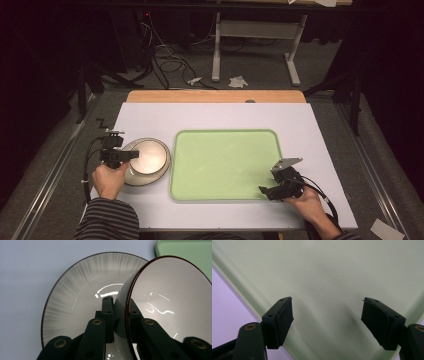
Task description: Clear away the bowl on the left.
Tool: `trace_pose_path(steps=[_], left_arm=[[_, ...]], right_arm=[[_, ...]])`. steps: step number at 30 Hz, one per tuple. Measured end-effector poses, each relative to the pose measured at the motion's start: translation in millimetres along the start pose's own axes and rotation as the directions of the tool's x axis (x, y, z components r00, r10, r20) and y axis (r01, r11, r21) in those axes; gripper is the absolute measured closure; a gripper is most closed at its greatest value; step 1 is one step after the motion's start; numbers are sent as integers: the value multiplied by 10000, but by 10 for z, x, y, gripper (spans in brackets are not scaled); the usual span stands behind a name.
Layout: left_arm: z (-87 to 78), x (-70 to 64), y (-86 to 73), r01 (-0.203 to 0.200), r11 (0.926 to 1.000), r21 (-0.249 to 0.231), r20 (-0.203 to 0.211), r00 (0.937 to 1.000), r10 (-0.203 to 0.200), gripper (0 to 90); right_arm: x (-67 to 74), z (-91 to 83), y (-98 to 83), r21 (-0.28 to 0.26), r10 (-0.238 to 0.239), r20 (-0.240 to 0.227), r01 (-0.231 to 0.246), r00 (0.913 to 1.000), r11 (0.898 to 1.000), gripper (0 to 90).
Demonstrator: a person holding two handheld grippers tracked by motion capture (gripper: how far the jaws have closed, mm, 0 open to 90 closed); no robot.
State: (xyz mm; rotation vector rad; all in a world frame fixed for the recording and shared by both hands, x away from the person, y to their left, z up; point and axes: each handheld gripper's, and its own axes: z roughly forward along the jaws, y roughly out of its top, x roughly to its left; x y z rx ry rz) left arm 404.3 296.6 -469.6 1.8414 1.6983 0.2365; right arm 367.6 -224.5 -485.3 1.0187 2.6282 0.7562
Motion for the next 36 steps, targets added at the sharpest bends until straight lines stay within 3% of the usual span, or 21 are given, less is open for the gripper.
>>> trace_pose_path(steps=[21, 25, 29, 36], left_arm=[[-130, -52, 18, -70, 9988, -478, 654, 9978, 101, 819], [-186, -60, 22, 2, 9976, -690, 928, 9957, 62, 819], [-248, -120, 40, -203, 9956, -918, 1070, 9938, 301, 819], [-347, -280, 65, -580, 9874, -1474, 1542, 9847, 809, 819]], right_arm=[[5, -4, -1, 11, -4, -28, 4, 10000, 10000, 267], [-2, -2, -1, 24, -11, 1, 11, 10000, 10000, 267], [-3, 2, 0, 4, -7, -11, 7, 10000, 10000, 267], [0, 7, 2, 28, 35, -42, -35, 10000, 10000, 267]])
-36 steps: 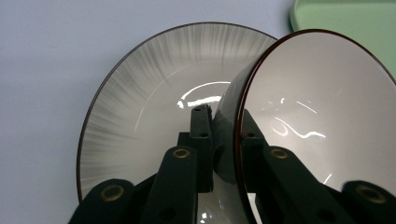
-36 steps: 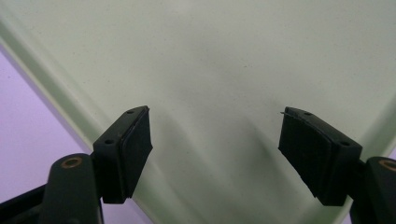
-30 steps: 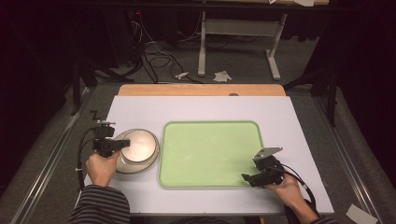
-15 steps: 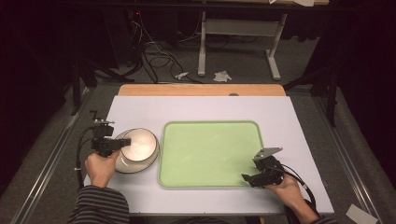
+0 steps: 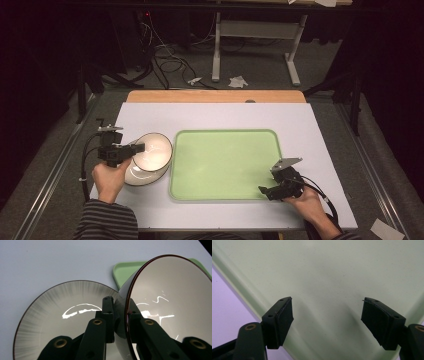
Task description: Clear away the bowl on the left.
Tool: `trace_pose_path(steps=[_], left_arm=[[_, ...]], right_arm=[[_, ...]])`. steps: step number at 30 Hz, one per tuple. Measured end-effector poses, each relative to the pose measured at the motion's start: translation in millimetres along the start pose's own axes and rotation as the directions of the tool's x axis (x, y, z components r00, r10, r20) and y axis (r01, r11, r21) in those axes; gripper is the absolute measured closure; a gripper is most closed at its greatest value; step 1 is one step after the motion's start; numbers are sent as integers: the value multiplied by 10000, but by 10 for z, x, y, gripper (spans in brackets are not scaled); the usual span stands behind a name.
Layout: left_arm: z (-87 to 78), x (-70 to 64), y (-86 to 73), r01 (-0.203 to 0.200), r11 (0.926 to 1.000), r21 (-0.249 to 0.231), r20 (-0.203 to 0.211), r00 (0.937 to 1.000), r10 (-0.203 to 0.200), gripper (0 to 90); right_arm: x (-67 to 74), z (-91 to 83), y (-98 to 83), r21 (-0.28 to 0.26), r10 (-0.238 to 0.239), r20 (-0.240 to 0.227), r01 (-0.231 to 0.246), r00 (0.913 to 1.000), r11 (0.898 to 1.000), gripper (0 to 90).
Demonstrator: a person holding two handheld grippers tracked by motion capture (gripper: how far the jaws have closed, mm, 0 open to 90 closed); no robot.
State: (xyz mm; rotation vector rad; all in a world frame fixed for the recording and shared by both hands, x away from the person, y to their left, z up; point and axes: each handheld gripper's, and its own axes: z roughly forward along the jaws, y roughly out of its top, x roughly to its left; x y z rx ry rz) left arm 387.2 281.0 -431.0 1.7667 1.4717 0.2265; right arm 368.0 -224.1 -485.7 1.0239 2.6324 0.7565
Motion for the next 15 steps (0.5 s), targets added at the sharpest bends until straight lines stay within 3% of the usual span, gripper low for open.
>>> trace_pose_path(steps=[9, 15], left_arm=[[-14, -72, 29, -94, 9999, -55, 400, 9992, 96, 819], [7, -135, 53, -467, 9988, 174, 443, 9980, 459, 819]], right_arm=[[-10, 4, -2, -30, -45, -9, 45, 10000, 10000, 267], [-3, 8, 3, 26, -1, -18, 1, 10000, 10000, 267]])
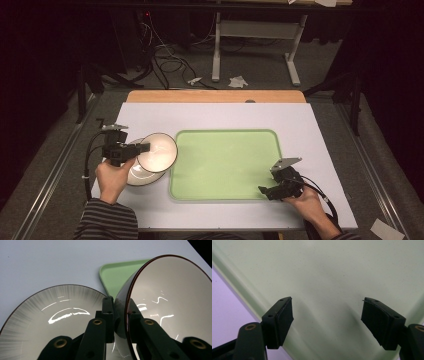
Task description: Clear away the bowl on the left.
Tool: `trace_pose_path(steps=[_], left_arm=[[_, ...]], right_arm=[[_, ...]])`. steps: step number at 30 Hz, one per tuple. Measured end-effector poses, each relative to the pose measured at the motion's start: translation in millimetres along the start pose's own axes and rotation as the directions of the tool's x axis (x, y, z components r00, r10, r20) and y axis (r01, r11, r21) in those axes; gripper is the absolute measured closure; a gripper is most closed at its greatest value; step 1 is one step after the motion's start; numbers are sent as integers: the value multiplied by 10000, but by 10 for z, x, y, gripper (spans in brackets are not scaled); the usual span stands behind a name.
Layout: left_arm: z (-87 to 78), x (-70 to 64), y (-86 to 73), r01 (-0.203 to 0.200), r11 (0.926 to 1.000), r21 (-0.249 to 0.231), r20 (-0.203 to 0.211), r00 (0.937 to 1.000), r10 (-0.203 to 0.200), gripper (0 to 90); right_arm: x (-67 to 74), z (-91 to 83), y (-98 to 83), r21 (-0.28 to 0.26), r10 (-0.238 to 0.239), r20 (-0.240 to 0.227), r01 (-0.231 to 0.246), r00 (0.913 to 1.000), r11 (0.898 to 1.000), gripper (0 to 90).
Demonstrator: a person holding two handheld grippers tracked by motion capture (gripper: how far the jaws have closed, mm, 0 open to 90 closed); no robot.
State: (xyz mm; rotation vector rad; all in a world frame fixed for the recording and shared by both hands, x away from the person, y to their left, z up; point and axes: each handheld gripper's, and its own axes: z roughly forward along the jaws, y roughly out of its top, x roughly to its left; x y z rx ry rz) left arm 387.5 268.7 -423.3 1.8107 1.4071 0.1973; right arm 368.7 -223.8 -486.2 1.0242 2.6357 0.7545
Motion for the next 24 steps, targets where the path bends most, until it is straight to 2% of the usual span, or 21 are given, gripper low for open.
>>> trace_pose_path(steps=[8, 16, 24], left_arm=[[17, -70, 35, -186, 9997, 125, 258, 9995, 183, 819], [49, -198, 79, -519, 9984, 246, 493, 9975, 506, 819], [120, -311, 136, -695, 9970, 336, 754, 9949, 668, 819]], right_arm=[[-3, 2, 0, 51, 47, 23, -47, 10000, 10000, 267], [-6, 3, 1, 18, 32, 9, -32, 10000, 10000, 267], [-6, -2, -2, -21, 20, 10, -20, 10000, 10000, 267]])
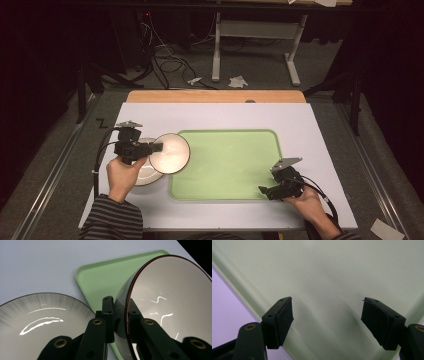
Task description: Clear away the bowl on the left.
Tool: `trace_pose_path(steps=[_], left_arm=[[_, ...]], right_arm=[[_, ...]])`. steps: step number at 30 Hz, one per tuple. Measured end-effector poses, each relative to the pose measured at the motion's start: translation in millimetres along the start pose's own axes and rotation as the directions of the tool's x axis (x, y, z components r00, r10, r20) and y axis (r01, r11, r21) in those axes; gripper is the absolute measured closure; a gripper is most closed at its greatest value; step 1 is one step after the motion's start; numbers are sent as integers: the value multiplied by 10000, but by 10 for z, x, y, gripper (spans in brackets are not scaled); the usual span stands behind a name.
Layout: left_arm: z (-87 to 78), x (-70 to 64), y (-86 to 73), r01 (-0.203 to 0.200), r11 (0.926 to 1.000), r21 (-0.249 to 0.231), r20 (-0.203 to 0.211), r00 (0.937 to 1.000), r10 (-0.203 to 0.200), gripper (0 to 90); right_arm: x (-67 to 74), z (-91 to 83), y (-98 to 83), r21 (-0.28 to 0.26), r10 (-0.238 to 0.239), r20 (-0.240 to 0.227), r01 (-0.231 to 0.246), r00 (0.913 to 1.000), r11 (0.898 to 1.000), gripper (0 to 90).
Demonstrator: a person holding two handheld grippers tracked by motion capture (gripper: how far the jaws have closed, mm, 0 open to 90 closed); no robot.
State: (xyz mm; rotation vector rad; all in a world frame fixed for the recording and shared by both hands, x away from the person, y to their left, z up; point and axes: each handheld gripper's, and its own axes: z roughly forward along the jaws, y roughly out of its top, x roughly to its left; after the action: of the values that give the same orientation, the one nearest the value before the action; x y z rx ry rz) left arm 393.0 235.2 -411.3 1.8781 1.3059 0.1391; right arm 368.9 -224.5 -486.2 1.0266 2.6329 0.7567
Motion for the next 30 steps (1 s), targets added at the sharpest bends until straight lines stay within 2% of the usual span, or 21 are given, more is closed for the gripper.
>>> trace_pose_path(steps=[5, 23, 30], left_arm=[[47, -92, 63, -276, 9996, 94, 184, 9995, 274, 818], [297, -315, 227, -743, 9966, 358, 756, 9946, 714, 818], [399, -409, 297, -817, 9957, 430, 946, 9925, 773, 818]], right_arm=[[3, -2, 1, -19, -34, -6, 34, 10000, 10000, 267], [7, -16, -2, -77, -40, -10, 40, 10000, 10000, 267], [9, -16, -3, -66, -17, -11, 17, 10000, 10000, 267]])
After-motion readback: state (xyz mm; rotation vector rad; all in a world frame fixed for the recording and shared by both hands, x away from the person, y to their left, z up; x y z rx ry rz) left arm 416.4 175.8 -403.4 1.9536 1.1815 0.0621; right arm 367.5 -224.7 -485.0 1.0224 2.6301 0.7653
